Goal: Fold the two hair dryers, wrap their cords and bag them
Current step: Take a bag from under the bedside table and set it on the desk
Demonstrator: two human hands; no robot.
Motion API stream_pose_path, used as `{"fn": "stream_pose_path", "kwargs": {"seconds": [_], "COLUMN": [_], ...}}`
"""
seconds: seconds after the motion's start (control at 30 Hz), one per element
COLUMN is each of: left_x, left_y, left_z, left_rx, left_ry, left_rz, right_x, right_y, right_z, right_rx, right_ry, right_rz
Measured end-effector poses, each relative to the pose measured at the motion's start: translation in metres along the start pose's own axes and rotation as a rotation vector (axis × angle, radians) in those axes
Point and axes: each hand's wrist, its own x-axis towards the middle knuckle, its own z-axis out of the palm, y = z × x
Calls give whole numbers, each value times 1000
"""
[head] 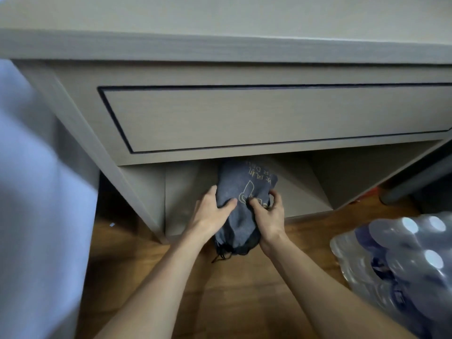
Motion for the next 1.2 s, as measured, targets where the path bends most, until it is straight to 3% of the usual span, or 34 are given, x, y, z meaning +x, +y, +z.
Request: {"fn": "stream_pose_path", "kwargs": {"seconds": [0.23, 0.7, 0.9, 1.03, 1.2], "left_x": [3, -38, -47, -38, -18], "left_y": [-4, -35, -46, -42, -25], "left_z": [-2, -9, -6, -6, -1], "left_rx": [114, 429, 499, 538, 514], "left_ry": [-47, -9, 34, 67, 48], "left_rz": [78, -11, -27, 34, 117], "right_x": [17, 75, 95, 89, 96], "right_y": [0, -47, -50, -35, -25], "right_z": [17, 20, 0, -17, -39], "right_rx": [96, 296, 139, -137, -420], "right_ry": [232, 628, 486, 332, 270], "right_rz": [22, 92, 34, -121, -226]}}
